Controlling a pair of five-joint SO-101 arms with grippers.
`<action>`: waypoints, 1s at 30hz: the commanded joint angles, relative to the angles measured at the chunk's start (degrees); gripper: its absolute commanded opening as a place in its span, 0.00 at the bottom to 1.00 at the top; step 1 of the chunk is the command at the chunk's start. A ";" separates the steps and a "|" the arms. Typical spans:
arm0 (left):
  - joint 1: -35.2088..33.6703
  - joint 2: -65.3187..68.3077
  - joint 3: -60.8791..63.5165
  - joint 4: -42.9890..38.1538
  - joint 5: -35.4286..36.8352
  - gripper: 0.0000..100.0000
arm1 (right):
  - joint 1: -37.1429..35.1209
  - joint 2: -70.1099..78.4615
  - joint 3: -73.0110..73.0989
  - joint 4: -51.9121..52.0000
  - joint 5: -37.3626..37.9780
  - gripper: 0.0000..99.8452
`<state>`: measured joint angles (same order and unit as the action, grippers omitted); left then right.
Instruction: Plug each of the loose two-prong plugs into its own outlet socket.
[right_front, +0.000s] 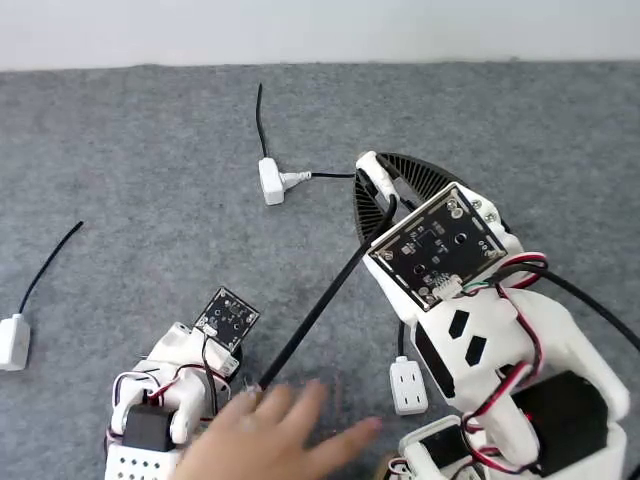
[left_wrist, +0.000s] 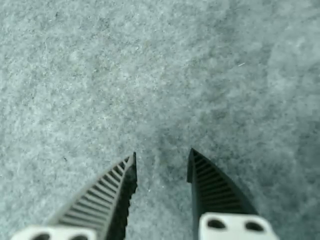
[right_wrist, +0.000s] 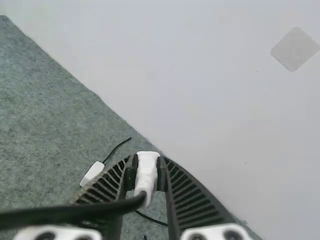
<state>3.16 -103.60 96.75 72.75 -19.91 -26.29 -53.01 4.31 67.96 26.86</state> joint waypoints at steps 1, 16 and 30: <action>-0.26 -0.79 -0.31 0.35 0.44 0.16 | 0.57 -0.84 -1.76 -0.04 -0.35 0.01; -0.26 -0.79 -0.31 0.35 0.44 0.16 | 0.57 -6.90 -0.35 0.13 -0.26 0.01; -0.26 -0.79 -0.31 0.35 0.44 0.16 | 0.57 -10.33 3.16 0.13 -0.44 0.01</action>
<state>3.25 -103.60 96.75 72.75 -19.91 -26.11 -63.30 7.56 67.96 26.86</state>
